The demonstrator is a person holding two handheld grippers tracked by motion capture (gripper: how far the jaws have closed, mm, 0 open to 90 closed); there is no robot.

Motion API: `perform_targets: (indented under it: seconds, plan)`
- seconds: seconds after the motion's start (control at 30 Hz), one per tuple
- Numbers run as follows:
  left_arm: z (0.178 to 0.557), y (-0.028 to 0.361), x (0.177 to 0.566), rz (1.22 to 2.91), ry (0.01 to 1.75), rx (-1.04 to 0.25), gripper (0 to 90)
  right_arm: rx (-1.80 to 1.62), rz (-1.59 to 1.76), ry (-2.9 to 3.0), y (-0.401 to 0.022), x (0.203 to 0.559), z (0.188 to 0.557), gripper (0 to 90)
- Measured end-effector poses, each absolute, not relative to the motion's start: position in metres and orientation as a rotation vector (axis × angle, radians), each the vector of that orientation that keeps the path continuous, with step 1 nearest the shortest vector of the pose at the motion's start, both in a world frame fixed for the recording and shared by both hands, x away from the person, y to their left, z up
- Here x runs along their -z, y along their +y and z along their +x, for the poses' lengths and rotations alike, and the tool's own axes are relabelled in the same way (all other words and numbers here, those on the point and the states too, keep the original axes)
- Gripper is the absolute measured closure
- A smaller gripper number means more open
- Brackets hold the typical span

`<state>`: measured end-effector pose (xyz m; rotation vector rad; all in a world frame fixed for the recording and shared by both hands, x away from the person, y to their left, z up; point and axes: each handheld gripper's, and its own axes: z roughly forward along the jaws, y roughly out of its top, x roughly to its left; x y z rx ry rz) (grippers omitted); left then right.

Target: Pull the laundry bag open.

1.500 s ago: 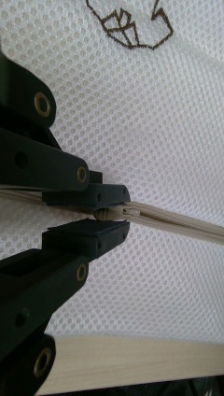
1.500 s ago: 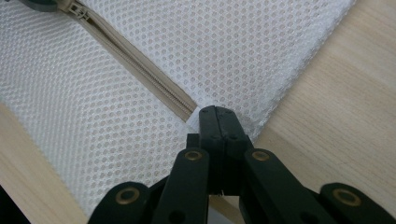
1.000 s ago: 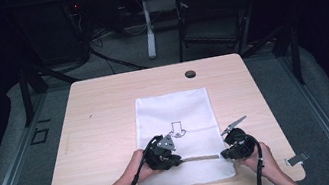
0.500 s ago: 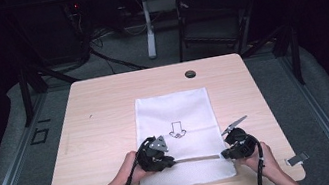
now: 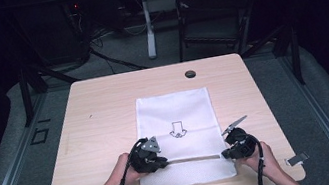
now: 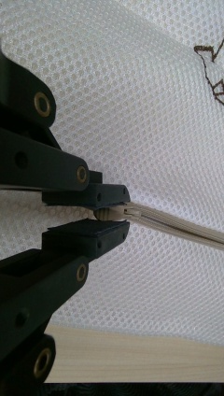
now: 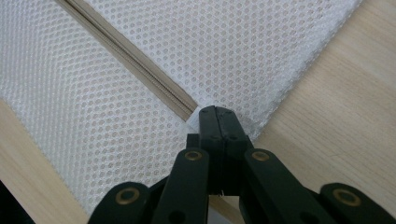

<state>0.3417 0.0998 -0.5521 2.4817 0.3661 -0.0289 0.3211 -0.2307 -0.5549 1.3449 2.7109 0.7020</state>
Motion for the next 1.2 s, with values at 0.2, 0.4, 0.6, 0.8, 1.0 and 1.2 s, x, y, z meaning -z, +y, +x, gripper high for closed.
perform_targets:
  seconds: [0.2,0.4,0.6,0.8,1.0,1.2]
  plan:
    - [0.341,0.103,0.551,2.48,0.362,0.032,81.3,-0.74,1.375,2.672,-0.23,0.557,0.319,90.0]
    - [0.339,0.108,0.55,2.48,0.36,0.024,81.3,-0.708,1.357,2.692,-0.231,0.556,0.32,90.0]
    - [0.339,0.109,0.55,2.473,0.358,0.03,81.3,-0.688,1.352,2.71,-0.232,0.554,0.321,90.0]
    - [0.338,0.113,0.549,2.469,0.363,0.027,81.4,-0.685,1.341,2.705,-0.232,0.555,0.32,90.0]
    - [0.337,0.118,0.548,2.468,0.365,0.025,81.3,-0.685,1.345,2.706,-0.231,0.554,0.32,90.0]
    - [0.336,0.125,0.549,2.476,0.37,0.018,81.4,-0.7,1.355,2.684,-0.231,0.556,0.319,90.0]
